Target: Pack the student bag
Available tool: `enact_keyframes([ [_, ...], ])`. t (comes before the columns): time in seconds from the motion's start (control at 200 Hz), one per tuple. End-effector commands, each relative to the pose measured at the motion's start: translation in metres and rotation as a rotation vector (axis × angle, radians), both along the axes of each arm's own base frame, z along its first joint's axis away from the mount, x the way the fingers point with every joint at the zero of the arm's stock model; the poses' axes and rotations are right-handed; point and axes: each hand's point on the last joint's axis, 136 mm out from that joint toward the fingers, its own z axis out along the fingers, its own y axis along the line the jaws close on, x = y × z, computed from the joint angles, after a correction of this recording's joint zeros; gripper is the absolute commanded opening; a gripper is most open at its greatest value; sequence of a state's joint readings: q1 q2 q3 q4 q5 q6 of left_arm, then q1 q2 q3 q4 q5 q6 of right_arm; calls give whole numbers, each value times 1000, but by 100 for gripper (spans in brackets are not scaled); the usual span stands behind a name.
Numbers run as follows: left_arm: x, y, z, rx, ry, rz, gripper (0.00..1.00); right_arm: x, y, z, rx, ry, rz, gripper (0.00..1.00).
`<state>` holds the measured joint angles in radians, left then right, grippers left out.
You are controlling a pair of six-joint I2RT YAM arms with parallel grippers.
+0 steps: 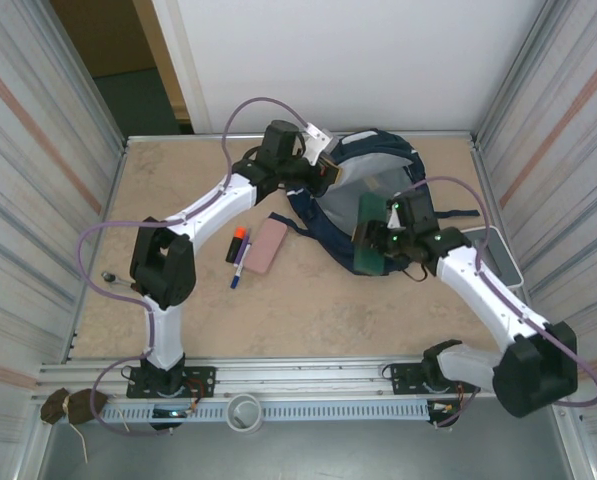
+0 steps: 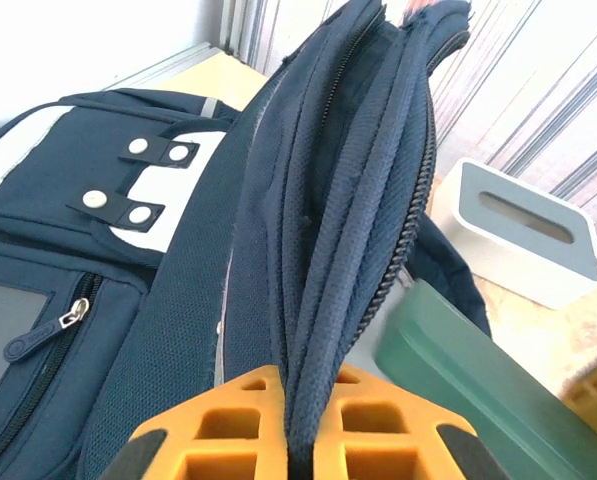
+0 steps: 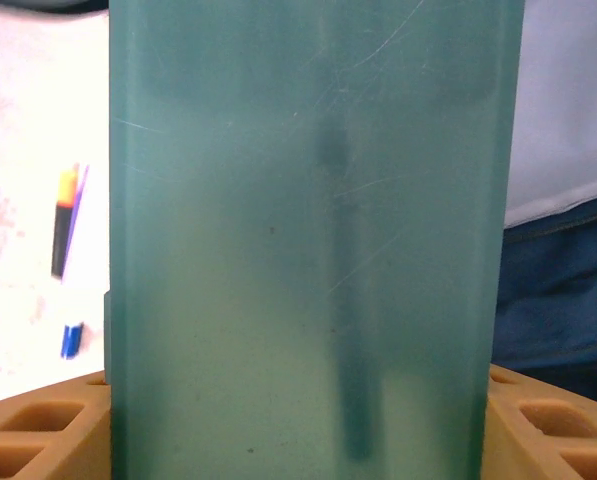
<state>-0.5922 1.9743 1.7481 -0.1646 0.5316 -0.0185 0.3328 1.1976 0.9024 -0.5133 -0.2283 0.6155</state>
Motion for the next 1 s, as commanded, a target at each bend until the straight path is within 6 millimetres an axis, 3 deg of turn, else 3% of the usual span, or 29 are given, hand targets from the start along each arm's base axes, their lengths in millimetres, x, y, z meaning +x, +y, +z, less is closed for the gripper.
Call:
enact_keyframes([
  [0.0,-7,-13,72,-171,-93,-88,0,19,7,13,138,12,41,40],
  [0.19,-8,-16,66,-179,-64,-104,0,85,-15,1,254,-13,-202,40],
  [0.336,-10,-18,64,-184,-50,-117,0,137,-31,-8,248,-58,-388,46],
  [0.406,-10,-20,62,-184,-49,-119,0,162,-28,-11,245,-76,-422,54],
  [0.471,-10,-21,60,-183,-46,-119,0,179,-12,-11,247,-98,-374,64],
  [0.551,-10,-22,58,-179,-42,-120,0,182,2,-20,231,-86,-325,75],
  [0.701,-12,-21,55,-170,-44,-119,0,170,1,-35,253,-90,-304,86],
  [0.812,-11,-19,52,-152,-54,-114,0,161,5,-38,249,-103,-271,85],
  [0.992,-11,-18,48,-140,-52,-109,0,165,4,-56,231,-85,-283,67],
])
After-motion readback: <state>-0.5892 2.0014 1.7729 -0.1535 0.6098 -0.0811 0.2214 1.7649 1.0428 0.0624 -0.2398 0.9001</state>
